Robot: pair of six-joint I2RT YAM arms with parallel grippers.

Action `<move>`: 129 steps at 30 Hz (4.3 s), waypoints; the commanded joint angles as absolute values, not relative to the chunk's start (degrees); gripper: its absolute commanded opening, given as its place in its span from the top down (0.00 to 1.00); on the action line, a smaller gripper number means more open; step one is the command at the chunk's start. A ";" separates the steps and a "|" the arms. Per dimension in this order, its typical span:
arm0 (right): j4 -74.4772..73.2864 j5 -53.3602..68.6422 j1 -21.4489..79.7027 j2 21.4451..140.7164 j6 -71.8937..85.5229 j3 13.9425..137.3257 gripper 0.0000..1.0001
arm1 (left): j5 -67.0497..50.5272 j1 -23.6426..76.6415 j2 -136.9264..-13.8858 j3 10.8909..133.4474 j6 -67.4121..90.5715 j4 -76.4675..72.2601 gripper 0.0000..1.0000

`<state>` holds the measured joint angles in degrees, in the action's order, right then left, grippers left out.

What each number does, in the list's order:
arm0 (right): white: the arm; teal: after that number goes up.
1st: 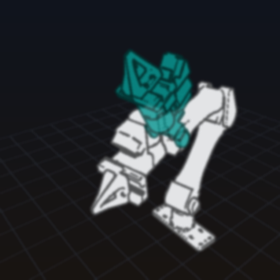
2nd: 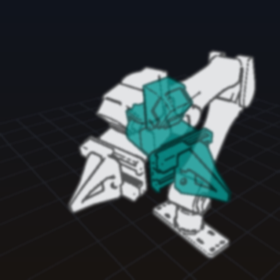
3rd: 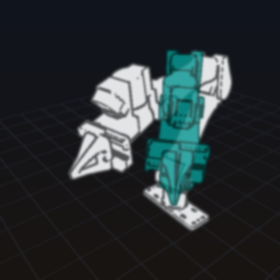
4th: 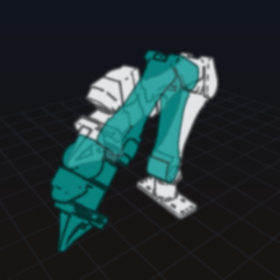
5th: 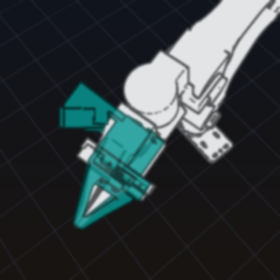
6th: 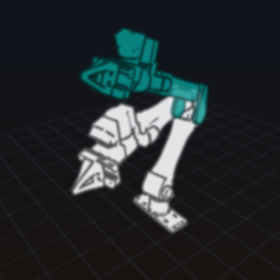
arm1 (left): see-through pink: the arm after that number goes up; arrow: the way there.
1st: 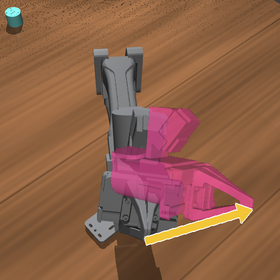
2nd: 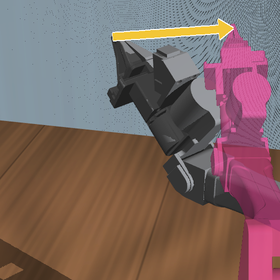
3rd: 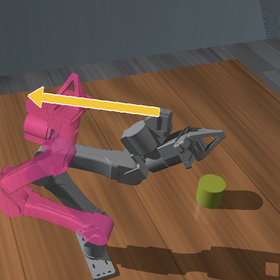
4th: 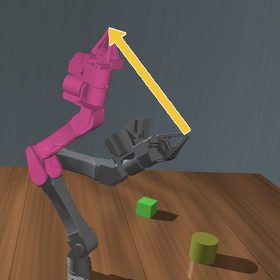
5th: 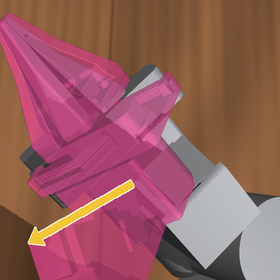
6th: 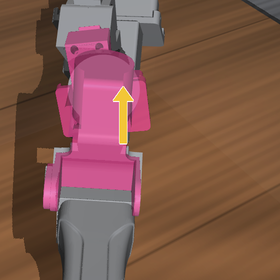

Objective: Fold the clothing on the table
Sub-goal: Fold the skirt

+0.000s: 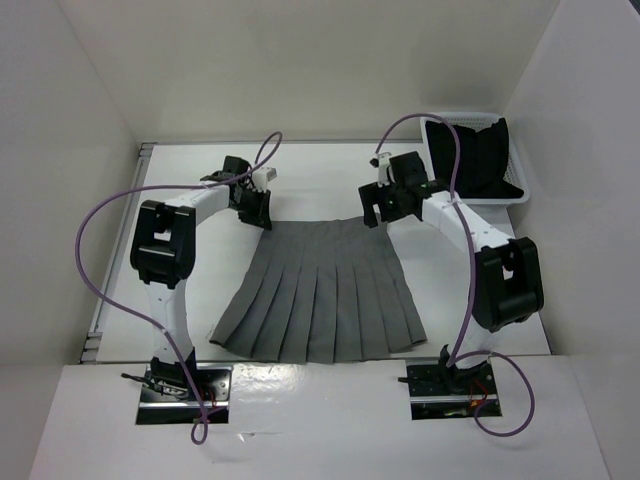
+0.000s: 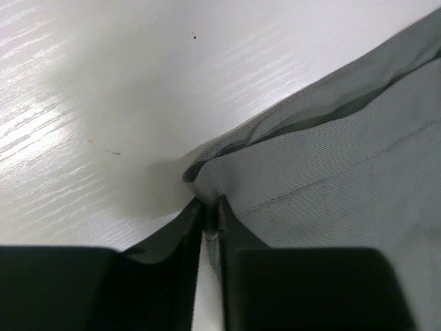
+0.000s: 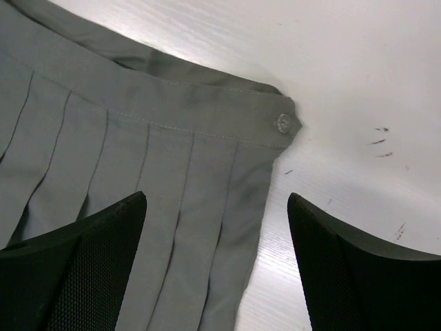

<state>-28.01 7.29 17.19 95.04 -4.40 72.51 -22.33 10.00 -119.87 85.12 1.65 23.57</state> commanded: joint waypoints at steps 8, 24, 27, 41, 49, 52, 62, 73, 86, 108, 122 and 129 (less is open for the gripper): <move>-24.35 11.95 12.92 102.56 -6.06 72.94 0.13 | -22.50 9.93 -116.28 82.00 1.14 23.38 0.99; -21.45 15.28 12.40 108.28 -7.12 77.25 0.14 | -23.03 9.93 -114.17 80.86 0.62 23.91 1.00; -21.45 16.00 11.87 109.86 -7.12 78.57 0.14 | -23.03 9.93 -114.17 80.86 0.62 23.91 1.00; -20.39 15.47 9.32 114.61 -7.12 80.95 0.18 | -23.03 9.93 -113.03 79.28 0.09 24.43 1.00; -20.39 17.31 7.21 116.46 -7.12 82.52 0.21 | -23.03 9.93 -113.03 79.28 0.09 24.43 1.00; -20.39 17.93 7.21 117.51 -7.12 82.53 0.23 | -23.03 9.93 -113.03 79.28 0.09 24.43 1.00; -20.92 21.18 7.82 118.65 -7.65 82.53 0.28 | -23.03 9.93 -113.03 78.75 0.09 24.43 1.00; -22.50 22.76 9.93 119.18 -8.70 82.53 0.43 | -23.03 9.93 -113.03 78.75 0.09 24.43 1.00; -23.03 20.75 11.25 119.71 -9.23 82.53 0.95 | -22.51 9.93 -113.03 78.22 -0.44 24.43 1.00; -20.22 5.98 11.77 119.62 -5.27 95.53 1.00 | -16.17 8.88 -113.30 95.36 -1.49 26.10 1.00; -15.64 -4.65 11.78 111.45 -4.75 94.48 1.00 | -14.77 5.36 -107.85 97.21 0.35 26.10 1.00; -14.50 -4.39 12.39 104.34 -6.67 91.33 1.00 | -15.29 5.36 -101.17 93.17 -2.28 25.49 1.00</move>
